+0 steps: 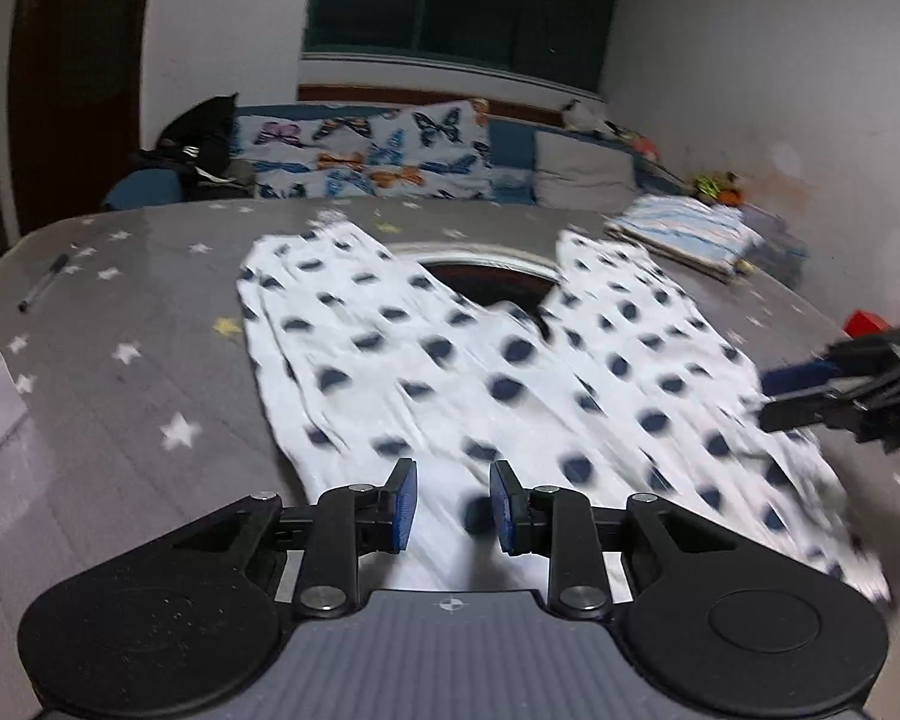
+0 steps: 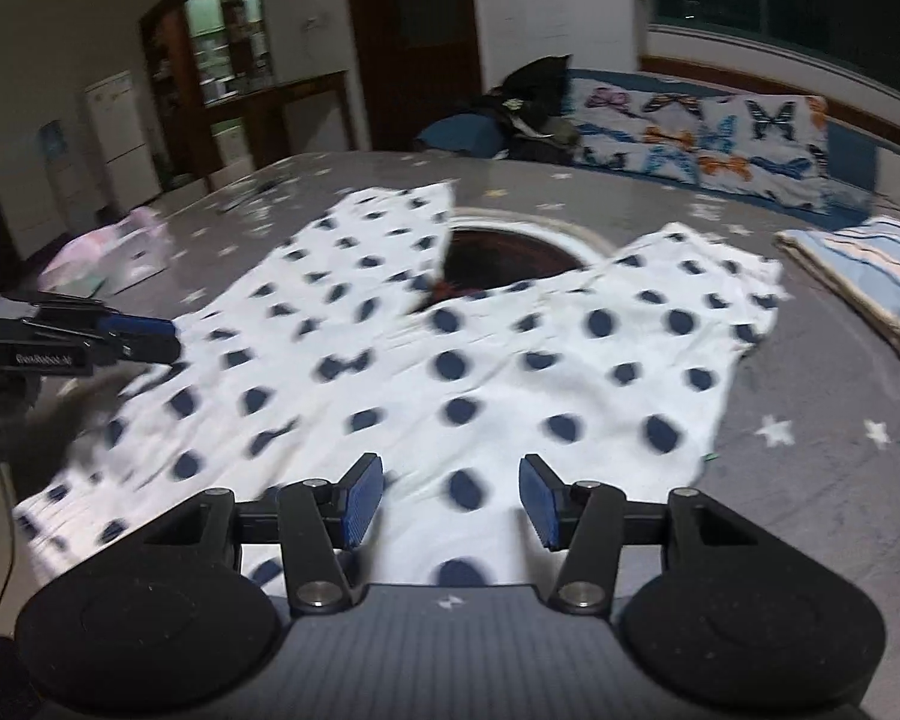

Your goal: Fold clothes

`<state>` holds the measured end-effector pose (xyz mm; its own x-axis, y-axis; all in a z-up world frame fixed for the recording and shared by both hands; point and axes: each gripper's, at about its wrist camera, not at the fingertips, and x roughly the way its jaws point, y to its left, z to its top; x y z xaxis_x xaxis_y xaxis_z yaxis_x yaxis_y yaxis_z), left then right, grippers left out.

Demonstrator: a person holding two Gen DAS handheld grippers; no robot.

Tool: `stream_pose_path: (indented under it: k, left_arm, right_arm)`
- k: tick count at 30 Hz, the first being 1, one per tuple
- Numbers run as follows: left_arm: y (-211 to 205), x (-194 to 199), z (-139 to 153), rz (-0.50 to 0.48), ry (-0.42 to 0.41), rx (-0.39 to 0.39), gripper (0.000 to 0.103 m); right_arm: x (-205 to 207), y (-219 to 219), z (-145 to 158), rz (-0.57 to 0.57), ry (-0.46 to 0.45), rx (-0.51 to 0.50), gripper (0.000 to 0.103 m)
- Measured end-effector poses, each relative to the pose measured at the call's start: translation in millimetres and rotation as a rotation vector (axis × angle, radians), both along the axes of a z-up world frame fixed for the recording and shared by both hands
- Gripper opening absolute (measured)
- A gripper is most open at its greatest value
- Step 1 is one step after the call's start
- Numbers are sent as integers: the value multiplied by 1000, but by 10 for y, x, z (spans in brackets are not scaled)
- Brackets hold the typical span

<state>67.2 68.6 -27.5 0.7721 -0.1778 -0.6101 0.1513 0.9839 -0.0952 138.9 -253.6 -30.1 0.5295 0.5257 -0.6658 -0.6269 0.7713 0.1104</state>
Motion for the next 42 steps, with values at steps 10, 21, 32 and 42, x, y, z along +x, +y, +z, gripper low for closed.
stream_pose_path:
  k: [10,21,32,42]
  left_arm:
    - [-93,-349,-55,-40,10,36,13]
    - [7,-411,-46,-15,19,78,9]
    - [-29,-336,143,-47,-8,92,11]
    - [-691,7,281,-278,-41,-25,11]
  right_arm:
    - [-397,108,-171,73,36,-59,53]
    - [-670,-50,-137,74,17,-79,56]
    - [-554,-124,7,97,54,-26,57]
    - [218,-250,227,-32,-12,-29,57]
